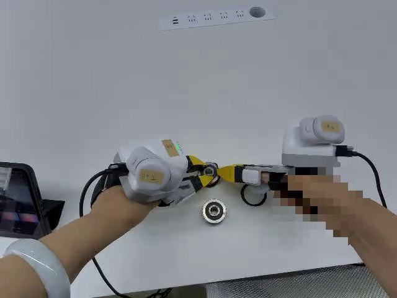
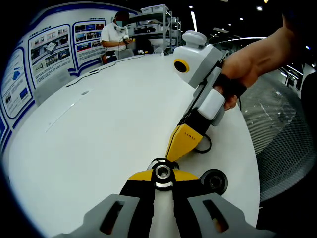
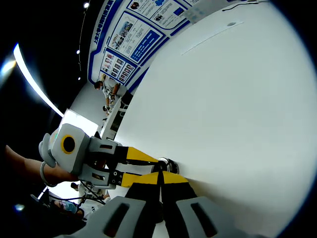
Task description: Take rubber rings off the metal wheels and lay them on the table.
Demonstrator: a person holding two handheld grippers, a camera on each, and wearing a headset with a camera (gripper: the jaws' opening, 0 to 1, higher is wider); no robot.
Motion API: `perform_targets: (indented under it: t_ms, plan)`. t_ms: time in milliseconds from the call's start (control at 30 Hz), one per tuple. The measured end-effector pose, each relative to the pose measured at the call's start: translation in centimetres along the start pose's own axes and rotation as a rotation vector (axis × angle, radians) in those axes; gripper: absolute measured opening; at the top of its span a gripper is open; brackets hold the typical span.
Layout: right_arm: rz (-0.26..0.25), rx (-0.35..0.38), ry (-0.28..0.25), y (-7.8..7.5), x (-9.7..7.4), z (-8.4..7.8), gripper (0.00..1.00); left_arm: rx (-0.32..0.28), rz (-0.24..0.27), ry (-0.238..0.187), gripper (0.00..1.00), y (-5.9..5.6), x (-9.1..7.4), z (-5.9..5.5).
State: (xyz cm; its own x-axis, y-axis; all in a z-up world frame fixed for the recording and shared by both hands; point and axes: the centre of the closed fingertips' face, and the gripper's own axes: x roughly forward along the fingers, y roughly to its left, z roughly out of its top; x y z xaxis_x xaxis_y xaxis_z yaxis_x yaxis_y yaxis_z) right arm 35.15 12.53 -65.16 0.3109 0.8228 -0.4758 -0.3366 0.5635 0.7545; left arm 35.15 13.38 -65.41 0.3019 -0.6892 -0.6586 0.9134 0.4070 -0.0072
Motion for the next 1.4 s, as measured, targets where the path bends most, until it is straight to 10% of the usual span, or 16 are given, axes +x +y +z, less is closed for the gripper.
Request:
perform_targets:
  t_ms: [200, 267, 1400]
  plan:
    - [0.105, 0.036, -0.044, 2.7, 0.3, 0.8, 0.02, -0.002, 0.003, -0.003, 0.13, 0.0, 0.0, 0.0]
    - [0.039, -0.024, -0.024, 1.7, 0.2, 0.6, 0.02, -0.002, 0.002, -0.003, 0.13, 0.0, 0.0, 0.0]
    - [-0.018, 0.02, -0.017, 0.4, -0.1, 0.3, 0.02, 0.057, 0.019, -0.051, 0.32, -0.4, -1.0, 0.2]
